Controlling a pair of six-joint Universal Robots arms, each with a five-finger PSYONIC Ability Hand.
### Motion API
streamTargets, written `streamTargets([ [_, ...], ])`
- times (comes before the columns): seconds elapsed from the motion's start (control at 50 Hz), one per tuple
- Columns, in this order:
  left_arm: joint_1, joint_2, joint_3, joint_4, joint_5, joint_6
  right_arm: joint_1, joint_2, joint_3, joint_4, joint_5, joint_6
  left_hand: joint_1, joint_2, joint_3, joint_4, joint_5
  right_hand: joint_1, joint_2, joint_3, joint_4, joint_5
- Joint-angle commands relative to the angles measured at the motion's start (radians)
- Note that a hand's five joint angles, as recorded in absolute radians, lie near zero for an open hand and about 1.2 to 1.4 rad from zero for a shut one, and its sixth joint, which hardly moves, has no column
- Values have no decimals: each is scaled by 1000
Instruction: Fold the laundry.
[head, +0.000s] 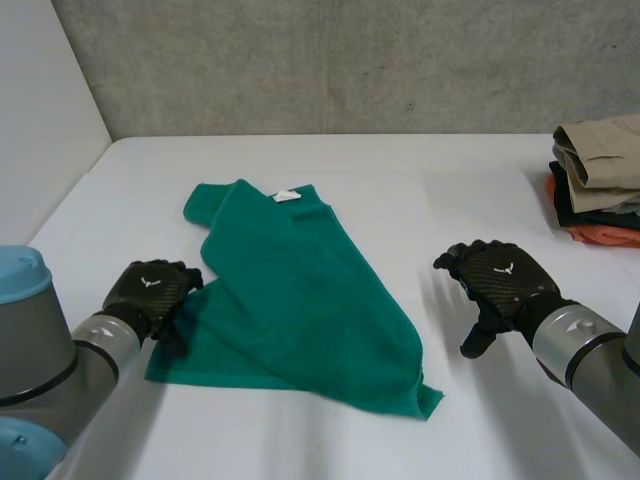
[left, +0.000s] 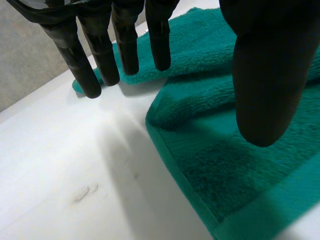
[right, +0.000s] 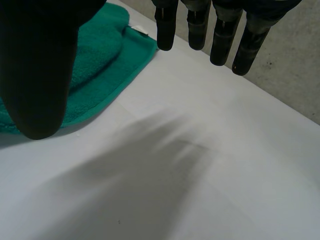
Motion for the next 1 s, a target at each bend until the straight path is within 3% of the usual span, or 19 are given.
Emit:
streamTargets([
  [0.02, -15, -72, 30, 57, 11, 3, 1, 3, 3, 1, -1, 0, 141, 138, 139, 138, 135, -34, -46, -42, -59, -58],
  [0.18, -40, -141, 84, 60, 11, 6, 3, 3, 0, 1, -9, 2, 363, 360, 362, 361, 357, -34, -46, -42, -59, -58],
  [0.3, -52, -144, 104, 63, 8, 6, 14, 15, -56, 15, -23, 8, 997, 994, 995, 994, 991, -34, -46, -42, -59, -58],
  [0.4, -55, -127, 106, 63, 2, 7, 52, 86, -199, 93, -60, 15, 998, 995, 996, 995, 992, -34, -46, -42, -59, -58],
  [0.56, -69, -20, 135, 66, -10, 19, 98, 333, -641, 403, -80, 18, 998, 995, 996, 995, 992, -34, -46, -42, -59, -58],
  [0.64, -67, 5, 141, 66, 1, 19, 110, 410, -757, 492, -80, 17, 998, 995, 996, 995, 992, -34, -46, -42, -59, -58],
  [0.68, -67, -1, 135, 66, 2, 19, 115, 410, -757, 492, -80, 18, 998, 995, 996, 995, 992, -34, -46, -42, -59, -58],
  [0.7, -69, -4, 133, 65, 4, 19, 118, 408, -753, 489, -80, 18, 879, 876, 877, 876, 873, -34, -46, -42, -59, -58],
  [0.72, -69, -6, 129, 63, 4, 19, 121, 404, -733, 480, -80, 18, 610, 607, 609, 608, 604, -34, -46, -42, -59, -58],
  [0.74, -71, -9, 121, 57, 5, 21, 121, 401, -721, 472, -80, 18, 192, 189, 190, 189, 186, -34, -46, -42, -59, -58],
  [1.0, -66, -116, 84, 45, 82, 119, 110, 312, -507, 320, -75, 17, 199, 196, 198, 197, 193, -34, -46, -42, -59, -58],
])
